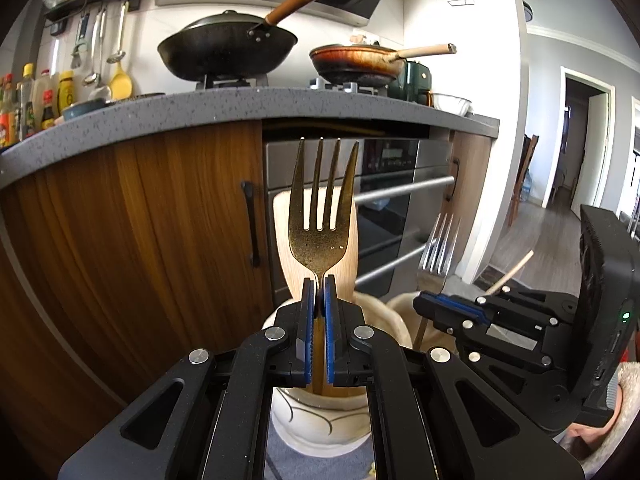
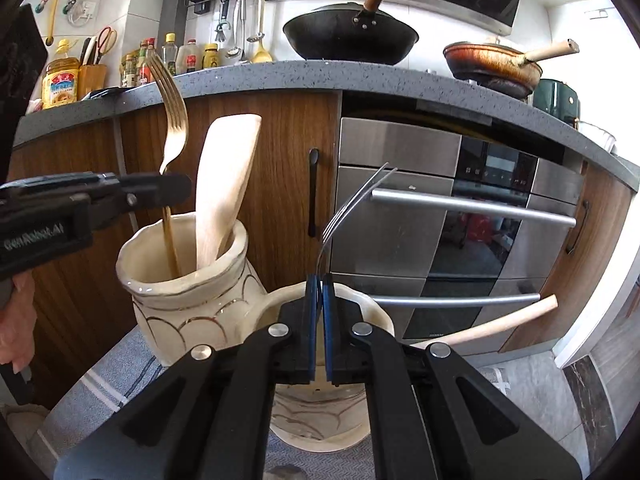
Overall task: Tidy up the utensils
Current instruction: 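Lower gold fork into tall cup with left tool while right releases silver fork, then withdraw both open tools from the holder toward the remaining utensils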
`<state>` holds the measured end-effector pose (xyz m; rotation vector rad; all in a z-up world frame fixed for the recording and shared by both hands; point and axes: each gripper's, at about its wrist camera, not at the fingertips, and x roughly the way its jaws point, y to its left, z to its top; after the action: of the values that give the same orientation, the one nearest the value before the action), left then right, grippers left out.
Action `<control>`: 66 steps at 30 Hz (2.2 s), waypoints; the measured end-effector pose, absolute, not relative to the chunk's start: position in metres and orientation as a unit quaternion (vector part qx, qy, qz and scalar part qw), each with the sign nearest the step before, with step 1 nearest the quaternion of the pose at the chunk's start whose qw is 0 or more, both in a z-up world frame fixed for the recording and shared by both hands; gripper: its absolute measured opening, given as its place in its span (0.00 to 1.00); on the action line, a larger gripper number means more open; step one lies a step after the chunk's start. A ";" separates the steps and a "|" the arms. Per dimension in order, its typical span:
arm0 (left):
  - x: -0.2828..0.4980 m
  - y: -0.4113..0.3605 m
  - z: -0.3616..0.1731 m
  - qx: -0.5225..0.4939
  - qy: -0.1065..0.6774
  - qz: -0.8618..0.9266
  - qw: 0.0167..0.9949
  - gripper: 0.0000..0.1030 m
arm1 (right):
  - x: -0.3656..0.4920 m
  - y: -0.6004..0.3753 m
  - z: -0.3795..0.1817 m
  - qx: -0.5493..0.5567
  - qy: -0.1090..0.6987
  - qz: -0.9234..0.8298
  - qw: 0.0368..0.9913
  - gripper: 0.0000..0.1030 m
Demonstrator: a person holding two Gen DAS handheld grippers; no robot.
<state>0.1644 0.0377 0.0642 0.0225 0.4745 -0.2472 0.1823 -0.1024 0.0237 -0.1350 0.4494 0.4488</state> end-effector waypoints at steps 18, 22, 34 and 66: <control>0.166 0.037 0.057 0.003 0.253 -0.122 0.960 0.06 | 0.190 -0.113 0.028 -0.021 0.251 0.220 0.942 0.03; 0.165 0.040 0.063 0.001 0.248 -0.113 0.962 0.19 | 0.190 -0.111 0.031 -0.023 0.249 0.219 0.943 0.14; 0.139 0.043 0.088 0.008 0.216 -0.097 0.972 0.56 | 0.168 -0.128 0.063 0.008 0.218 0.218 0.951 0.57; 0.031 0.009 0.049 0.035 0.223 -0.071 0.972 0.83 | 0.056 -0.205 0.027 0.044 0.270 0.172 0.946 0.95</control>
<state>0.0312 0.0092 0.0490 0.0710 0.4493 -0.1426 0.0557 -0.2045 0.0267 0.0891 0.5501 0.3500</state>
